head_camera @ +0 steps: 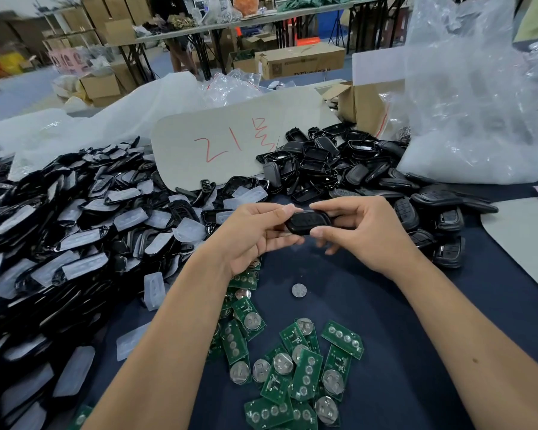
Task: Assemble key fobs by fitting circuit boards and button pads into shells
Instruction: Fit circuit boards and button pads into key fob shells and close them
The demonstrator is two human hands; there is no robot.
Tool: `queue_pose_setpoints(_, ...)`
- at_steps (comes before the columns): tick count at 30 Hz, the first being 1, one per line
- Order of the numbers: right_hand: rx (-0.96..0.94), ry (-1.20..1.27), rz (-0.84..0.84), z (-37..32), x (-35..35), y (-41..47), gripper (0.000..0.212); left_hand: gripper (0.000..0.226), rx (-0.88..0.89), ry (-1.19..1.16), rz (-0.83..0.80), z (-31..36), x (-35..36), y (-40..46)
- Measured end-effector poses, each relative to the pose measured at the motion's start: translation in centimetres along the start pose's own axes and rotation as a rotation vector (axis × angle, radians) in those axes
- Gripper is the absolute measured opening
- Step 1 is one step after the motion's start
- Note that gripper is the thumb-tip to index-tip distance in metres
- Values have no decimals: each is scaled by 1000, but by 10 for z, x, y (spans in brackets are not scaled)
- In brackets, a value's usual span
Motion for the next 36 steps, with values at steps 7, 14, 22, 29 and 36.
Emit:
queue_pose_setpoints(7, 6, 11, 28, -2, -3, -1, 40, 25, -10, -55, 25, 0, -2, 1)
queue_pose_setpoints(14, 19, -32, 36, -2, 0, -2, 40, 29, -6, -50, 21, 1, -3, 0)
queue_pose_setpoints(22, 4, -32, 45, -4, 1, -2, 41, 15, -6, -24, 22, 0, -4, 2)
queue_pose_setpoints(29, -5, 47, 92, -7, -1, -1, 18, 17, 178, 109, 54, 6, -5, 4)
queue_pose_setpoints(36, -5, 164, 108, -8, -1, 0, 23, 19, 359, 222, 95, 15, -3, 4)
Point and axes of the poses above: each hand's wrist, its own y-axis towards the middle knuckle, its own x-axis out of the palm, z = x × y, the point moved 7 cm from there along y, towards the middle knuckle, and after that the axes turned 2 degrees about x, right-handed, at the moved point
